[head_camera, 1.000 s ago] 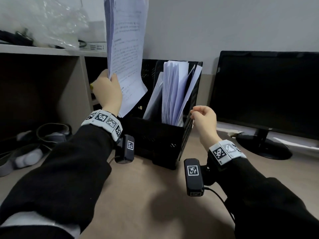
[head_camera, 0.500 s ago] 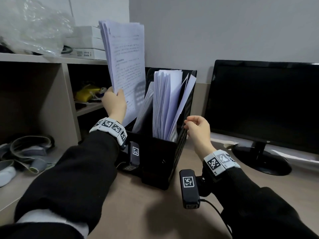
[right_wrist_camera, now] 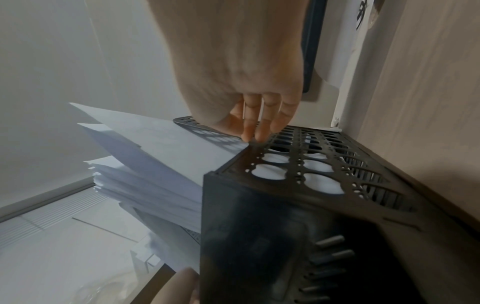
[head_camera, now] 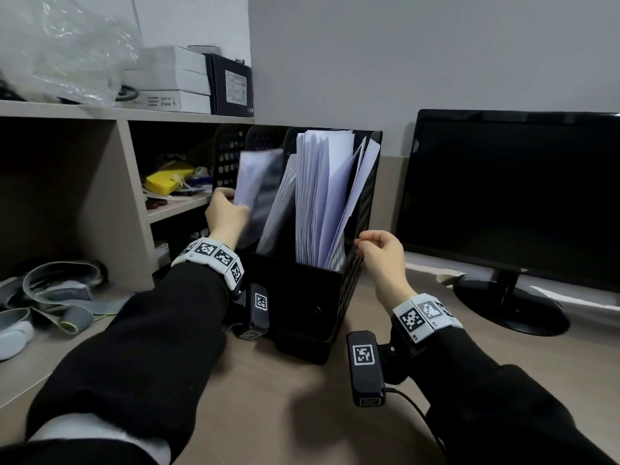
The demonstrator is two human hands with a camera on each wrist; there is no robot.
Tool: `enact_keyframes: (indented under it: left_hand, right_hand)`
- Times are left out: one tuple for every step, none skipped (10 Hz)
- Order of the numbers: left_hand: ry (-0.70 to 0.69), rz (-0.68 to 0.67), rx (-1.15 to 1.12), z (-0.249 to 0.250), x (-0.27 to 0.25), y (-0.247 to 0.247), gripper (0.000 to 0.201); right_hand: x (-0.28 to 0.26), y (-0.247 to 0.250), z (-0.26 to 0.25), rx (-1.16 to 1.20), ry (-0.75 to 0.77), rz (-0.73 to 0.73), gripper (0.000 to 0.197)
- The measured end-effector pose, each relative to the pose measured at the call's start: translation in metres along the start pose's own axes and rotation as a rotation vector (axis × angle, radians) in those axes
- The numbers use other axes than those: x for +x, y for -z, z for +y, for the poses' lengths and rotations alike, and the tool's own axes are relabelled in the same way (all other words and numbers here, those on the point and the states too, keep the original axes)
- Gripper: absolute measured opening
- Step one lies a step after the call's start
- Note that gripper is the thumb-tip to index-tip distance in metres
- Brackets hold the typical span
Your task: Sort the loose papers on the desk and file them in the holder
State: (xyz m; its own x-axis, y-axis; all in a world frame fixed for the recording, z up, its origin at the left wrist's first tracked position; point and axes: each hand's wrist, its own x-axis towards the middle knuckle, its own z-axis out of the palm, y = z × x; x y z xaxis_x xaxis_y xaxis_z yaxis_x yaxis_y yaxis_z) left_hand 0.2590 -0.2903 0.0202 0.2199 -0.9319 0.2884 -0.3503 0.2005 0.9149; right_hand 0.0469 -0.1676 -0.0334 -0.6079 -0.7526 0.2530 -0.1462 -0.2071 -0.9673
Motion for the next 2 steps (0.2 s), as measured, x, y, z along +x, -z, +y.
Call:
enact_keyframes:
  left_hand:
    - [-0.078, 0.070, -0.059, 0.0042, -0.0063, 0.0100, 0.038]
    - [-0.115, 0.139, -0.099, 0.0119, -0.0100, 0.0174, 0.037]
  right_hand:
    - [0.0003, 0.0023, -0.0001, 0.015, 0.002, -0.007, 0.018]
    - [-0.0017, 0.0056, -0.0049, 0.010, 0.017, -0.004, 0.018]
